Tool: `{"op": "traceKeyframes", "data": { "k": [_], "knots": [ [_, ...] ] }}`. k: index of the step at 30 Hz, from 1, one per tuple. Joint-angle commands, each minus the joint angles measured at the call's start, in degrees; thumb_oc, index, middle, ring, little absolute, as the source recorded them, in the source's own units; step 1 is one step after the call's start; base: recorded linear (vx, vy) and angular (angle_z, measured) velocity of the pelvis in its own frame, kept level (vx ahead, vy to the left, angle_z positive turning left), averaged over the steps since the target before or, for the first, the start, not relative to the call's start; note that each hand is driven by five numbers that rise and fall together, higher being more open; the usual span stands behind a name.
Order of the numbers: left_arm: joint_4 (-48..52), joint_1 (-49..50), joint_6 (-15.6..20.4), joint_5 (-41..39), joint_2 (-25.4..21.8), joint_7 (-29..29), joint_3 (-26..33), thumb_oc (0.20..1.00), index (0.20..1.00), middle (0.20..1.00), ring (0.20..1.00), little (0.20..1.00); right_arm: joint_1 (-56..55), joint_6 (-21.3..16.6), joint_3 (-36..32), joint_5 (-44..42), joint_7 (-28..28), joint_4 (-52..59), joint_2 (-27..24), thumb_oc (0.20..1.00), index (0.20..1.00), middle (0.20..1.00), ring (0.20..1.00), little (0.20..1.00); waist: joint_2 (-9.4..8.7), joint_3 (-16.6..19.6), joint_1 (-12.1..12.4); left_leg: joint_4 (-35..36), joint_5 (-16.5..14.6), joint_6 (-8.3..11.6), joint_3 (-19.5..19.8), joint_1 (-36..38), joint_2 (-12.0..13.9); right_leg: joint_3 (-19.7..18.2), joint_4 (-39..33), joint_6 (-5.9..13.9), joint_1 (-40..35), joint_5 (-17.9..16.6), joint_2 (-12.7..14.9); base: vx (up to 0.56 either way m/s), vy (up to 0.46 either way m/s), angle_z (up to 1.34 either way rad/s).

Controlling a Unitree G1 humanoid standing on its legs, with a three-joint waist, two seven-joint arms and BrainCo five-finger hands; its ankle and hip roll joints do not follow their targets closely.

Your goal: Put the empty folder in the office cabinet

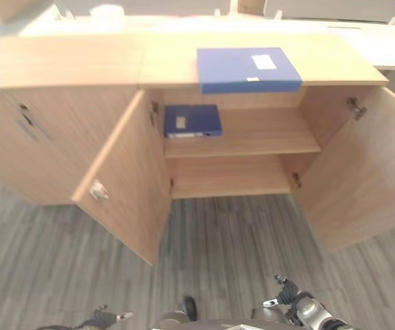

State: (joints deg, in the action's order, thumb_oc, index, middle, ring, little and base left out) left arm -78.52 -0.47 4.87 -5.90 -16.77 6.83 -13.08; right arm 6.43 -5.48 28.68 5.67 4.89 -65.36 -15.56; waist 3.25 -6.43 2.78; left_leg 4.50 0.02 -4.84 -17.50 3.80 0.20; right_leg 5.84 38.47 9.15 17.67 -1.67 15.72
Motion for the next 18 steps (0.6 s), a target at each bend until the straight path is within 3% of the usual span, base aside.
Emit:
{"op": "traceKeyframes", "data": {
  "k": [1, 2, 4, 9, 13, 14, 15, 16, 18],
  "knots": [
    [-2.0, 1.1, 0.6, 0.5, -2.3, -0.7, 3.2, 1.0, 1.0, 1.0, 1.0, 1.0, -0.6, -0.6, -1.3, 3.0, -1.7, 1.5, -2.9, 1.0, 1.0, 1.0, 1.0, 1.0, -2.91, -2.1, -0.6, -3.6, 2.9, 6.08, 3.8, -7.8, 4.9, 4.2, -27.2, -0.81, -13.7, -1.8, -0.7, 0.24, -0.154, -0.14],
    [-1.4, -0.4, 1.1, 0.7, -2.5, -1.2, 3.0, 1.0, 1.0, 1.0, 1.0, 1.0, -1.0, -0.4, -1.4, 4.0, -1.5, 1.5, -2.9, 1.0, 1.0, 1.0, 1.0, 1.0, -3.68, -2.3, -2.0, -3.1, 1.0, 7.57, 4.3, -5.1, 5.8, 4.8, -36.4, 1.05, -10.7, -5.3, 1.8, 0.32, -0.208, 0.29],
    [-0.6, -2.2, 1.4, 0.3, -2.3, -1.8, 2.8, 1.0, 1.0, 1.0, 1.0, 1.0, -1.4, 0.1, -1.7, 4.4, -1.1, 1.7, -2.8, 1.0, 1.0, 1.0, 1.0, 1.0, -4.22, -2.6, -3.4, -2.8, -0.4, 9.39, 4.4, -1.8, 7.8, 5.7, -42.1, 3.33, -8.1, -8.9, 4.0, 0.44, -0.305, 0.85],
    [1.0, -1.4, 2.0, 0.0, -1.6, -2.3, 2.3, 1.0, 1.0, 1.0, 1.0, 1.0, -2.4, 0.2, -1.8, 4.5, -1.2, 5.3, -3.4, 1.0, 1.0, 1.0, 1.0, 1.0, -6.39, -1.4, -4.1, -2.8, -1.5, 11.74, 5.9, 1.8, 9.2, 2.8, -40.1, 4.97, -8.7, -14.1, 6.3, 0.25, -0.29, 0.41],
    [0.6, -0.9, 2.4, 0.0, -1.4, -2.5, 1.9, 1.0, 1.0, 1.0, 1.0, 1.0, -1.5, 0.3, -0.4, 5.8, -0.8, 2.7, -2.9, 1.0, 1.0, 1.0, 1.0, 1.0, -6.29, 0.2, -2.9, -2.6, -1.6, 13.36, 6.8, 2.3, 10.9, 2.4, -40.5, 4.98, -11.5, -11.1, 5.1, 0.13, -0.25, 0.35],
    [0.3, -0.2, 2.2, -0.6, -0.9, -2.6, 1.9, 1.0, 1.0, 1.0, 1.0, 1.0, -1.3, 0.0, 0.3, 5.8, -0.8, 2.2, -3.3, 1.0, 1.0, 1.0, 1.0, 1.0, -4.73, 0.6, -2.9, -2.7, 0.5, 14.46, 7.7, 1.8, 13.5, 2.8, -39.1, 3.67, -11.9, -8.5, 3.2, 0.09, -0.323, -0.09],
    [0.3, -0.1, 2.2, -0.6, -0.8, -2.6, 1.9, 1.0, 1.0, 1.0, 1.0, 1.0, -1.3, 0.0, 0.3, 5.8, -0.8, 2.2, -3.3, 1.0, 1.0, 1.0, 1.0, 1.0, -4.51, 0.7, -3.0, -2.6, 0.6, 14.58, 7.9, 1.7, 13.8, 2.9, -38.9, 3.55, -11.8, -8.3, 2.9, 0.08, -0.377, -0.25],
    [-0.1, -0.1, 2.2, -0.4, 0.0, -2.8, 1.3, 1.0, 1.0, 1.0, 1.0, 1.0, -1.6, -0.3, -0.4, 4.5, -1.4, 2.2, -3.8, 1.0, 1.0, 1.0, 1.0, 1.0, -3.09, 0.9, -3.1, -3.0, 3.4, 15.52, 8.3, 0.6, 15.7, 3.7, -38.5, 1.94, -12.5, -5.6, 0.7, 0.04, -0.205, -0.35],
    [-0.2, -0.1, 2.2, -0.4, 0.1, -2.8, 1.3, 1.0, 1.0, 1.0, 1.0, 1.0, -1.6, -0.3, -0.4, 4.5, -1.4, 2.2, -3.9, 1.0, 1.0, 1.0, 1.0, 1.0, -2.87, 0.9, -3.3, -2.9, 3.5, 15.66, 8.5, 0.5, 15.9, 3.9, -38.5, 1.81, -12.6, -5.5, 0.5, 0.02, -0.099, 0.0]
  ]
}}
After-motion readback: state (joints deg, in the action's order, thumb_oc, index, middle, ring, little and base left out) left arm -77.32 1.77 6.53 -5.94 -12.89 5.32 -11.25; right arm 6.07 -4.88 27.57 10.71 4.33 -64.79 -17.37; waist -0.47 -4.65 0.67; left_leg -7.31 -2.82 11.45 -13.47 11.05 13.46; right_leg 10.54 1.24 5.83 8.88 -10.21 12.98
